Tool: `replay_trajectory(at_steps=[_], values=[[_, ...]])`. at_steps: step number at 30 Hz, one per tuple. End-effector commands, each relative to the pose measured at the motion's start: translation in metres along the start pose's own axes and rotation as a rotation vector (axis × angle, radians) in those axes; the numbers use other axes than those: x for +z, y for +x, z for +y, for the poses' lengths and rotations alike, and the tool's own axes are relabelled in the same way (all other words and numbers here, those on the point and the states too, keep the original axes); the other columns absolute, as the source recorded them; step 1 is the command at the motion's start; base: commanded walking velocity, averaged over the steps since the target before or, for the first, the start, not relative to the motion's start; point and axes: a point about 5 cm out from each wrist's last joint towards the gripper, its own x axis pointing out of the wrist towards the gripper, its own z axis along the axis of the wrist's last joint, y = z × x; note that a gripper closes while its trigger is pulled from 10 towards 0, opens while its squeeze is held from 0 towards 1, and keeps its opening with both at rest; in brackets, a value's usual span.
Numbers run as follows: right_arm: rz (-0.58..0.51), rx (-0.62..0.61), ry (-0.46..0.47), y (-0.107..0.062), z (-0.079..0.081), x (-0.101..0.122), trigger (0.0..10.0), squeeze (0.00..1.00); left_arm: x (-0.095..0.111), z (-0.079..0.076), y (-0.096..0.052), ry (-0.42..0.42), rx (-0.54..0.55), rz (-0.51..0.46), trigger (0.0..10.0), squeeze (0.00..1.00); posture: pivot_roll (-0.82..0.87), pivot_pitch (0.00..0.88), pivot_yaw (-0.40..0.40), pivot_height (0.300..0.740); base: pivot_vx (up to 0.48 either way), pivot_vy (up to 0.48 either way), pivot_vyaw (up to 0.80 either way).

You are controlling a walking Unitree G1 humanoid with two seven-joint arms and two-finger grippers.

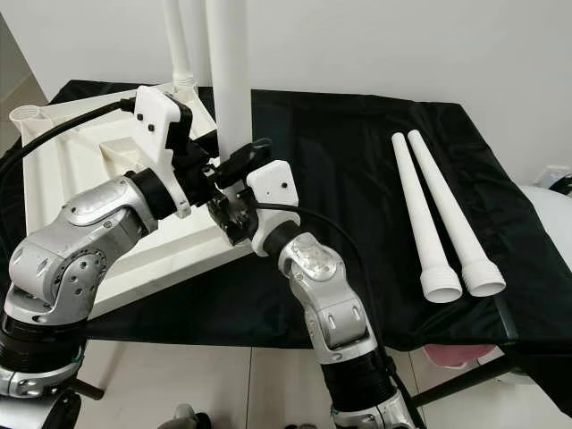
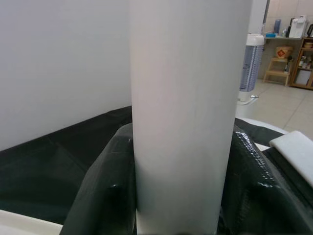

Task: Building children table

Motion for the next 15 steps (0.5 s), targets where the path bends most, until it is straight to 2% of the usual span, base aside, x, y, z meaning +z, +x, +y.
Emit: replay_trajectory(at_steps=[1, 2, 3, 4, 5, 15], values=[[0.01, 0.02, 0.016, 0.0002, 0.002, 0.0, 4.3, 0.0, 0.0059, -0.0119, -0.0003, 0.059, -0.157, -0.025, 0.0, 0.0, 0.06, 0.077, -0.022, 0.74, 0.0, 0.0, 0.0], [0.015, 0.023, 0.018, 0.0, 0.0021, -0.0005, 4.3, 0.0, 0.0056, -0.0124, -0.0003, 0.066, -0.158, -0.023, 0.0, 0.0, 0.06, 0.077, -0.022, 0.74, 0.0, 0.0, 0.0], [0.023, 0.027, 0.025, -0.0002, 0.002, -0.001, 3.0, 0.0, 0.0051, -0.0128, -0.0002, 0.08, -0.159, -0.024, 0.0, 0.0, 0.06, 0.076, -0.023, 0.74, 0.0, 0.0, 0.0], [0.023, 0.027, 0.025, -0.0002, 0.002, -0.001, 3.0, 0.0, 0.0051, -0.0128, -0.0002, 0.08, -0.159, -0.024, 0.0, 0.0, 0.06, 0.076, -0.023, 0.74, 0.0, 0.0, 0.0], [0.042, 0.037, 0.033, -0.0011, 0.0021, -0.0031, 0.0, 0.0, 0.0044, -0.0127, 0.0001, 0.102, -0.154, -0.026, 0.0, 0.0, 0.06, 0.075, -0.023, 0.74, 0.0, 0.0, 0.0], [0.07, 0.021, 0.04, -0.0023, -0.0007, -0.0072, 0.0, 0.0, 0.0011, -0.0122, 0.0018, 0.131, -0.138, -0.018, 0.0, 0.0, 0.05, 0.075, -0.024, 0.74, 0.0, 0.0, 0.0]])
